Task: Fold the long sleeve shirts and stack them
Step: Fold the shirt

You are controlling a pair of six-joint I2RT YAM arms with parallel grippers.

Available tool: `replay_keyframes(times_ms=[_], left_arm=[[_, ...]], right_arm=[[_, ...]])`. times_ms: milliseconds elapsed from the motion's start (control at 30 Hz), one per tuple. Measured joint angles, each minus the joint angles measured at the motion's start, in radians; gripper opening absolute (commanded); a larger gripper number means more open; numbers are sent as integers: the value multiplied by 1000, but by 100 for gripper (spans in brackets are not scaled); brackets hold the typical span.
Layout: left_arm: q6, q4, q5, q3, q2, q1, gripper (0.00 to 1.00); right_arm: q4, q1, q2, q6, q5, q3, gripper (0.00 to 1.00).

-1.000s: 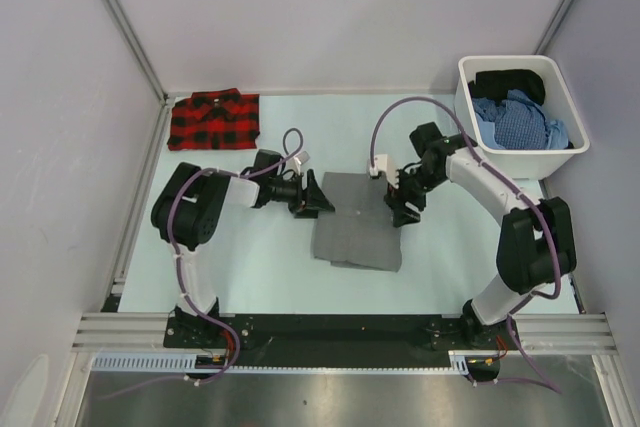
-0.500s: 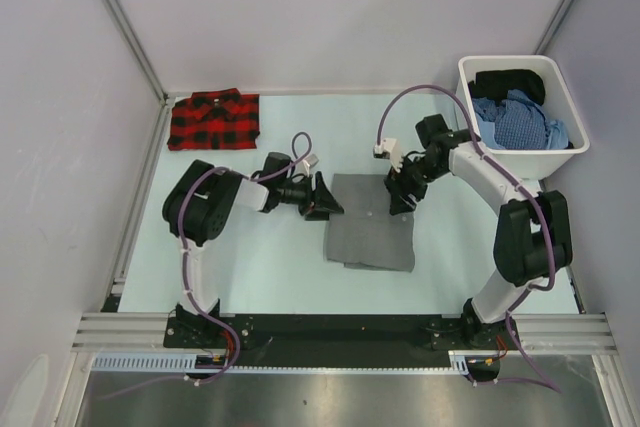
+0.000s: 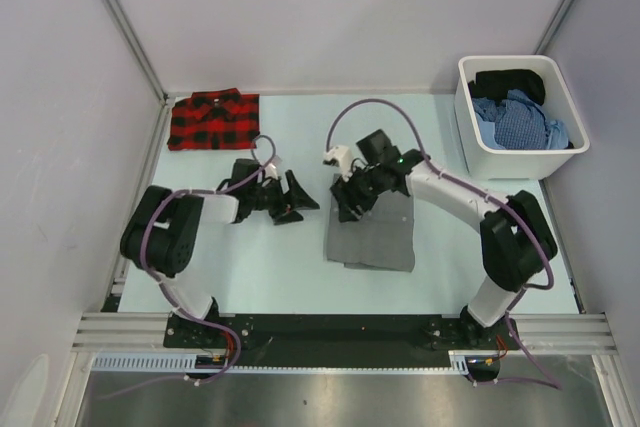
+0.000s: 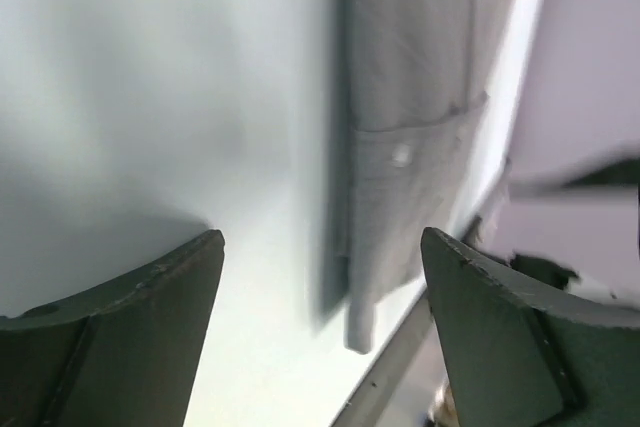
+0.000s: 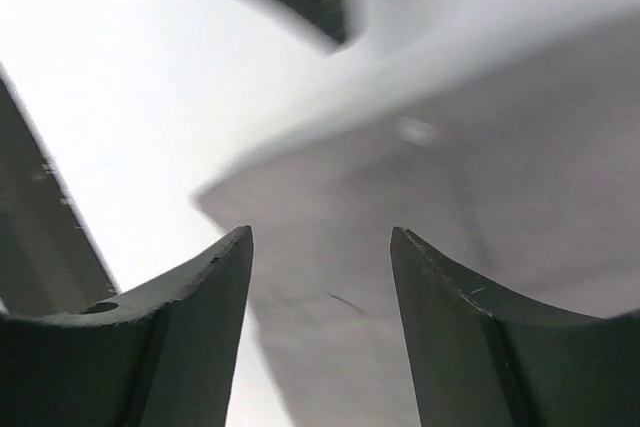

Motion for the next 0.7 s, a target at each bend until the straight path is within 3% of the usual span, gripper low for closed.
replay_keyframes(times_ms=[167,333,600,667,700], left_arm=[[51,-106,-107,-61,-129,85,89],[72,-149,-164,-78,-174,86,90],[86,-171,-184,-70,-179,86,90],[86,-171,-183,-70,-179,85,90],[85,-170,-184,-70,-179,84,90]], right_arm=[[90,179,-49,135,80,-50,68],[150,224,5,288,149,-65,63],[173,311,85,454,360,-72,45],[173,332,103,479,399,-72,36],[173,338,114,489,415,-72,25]])
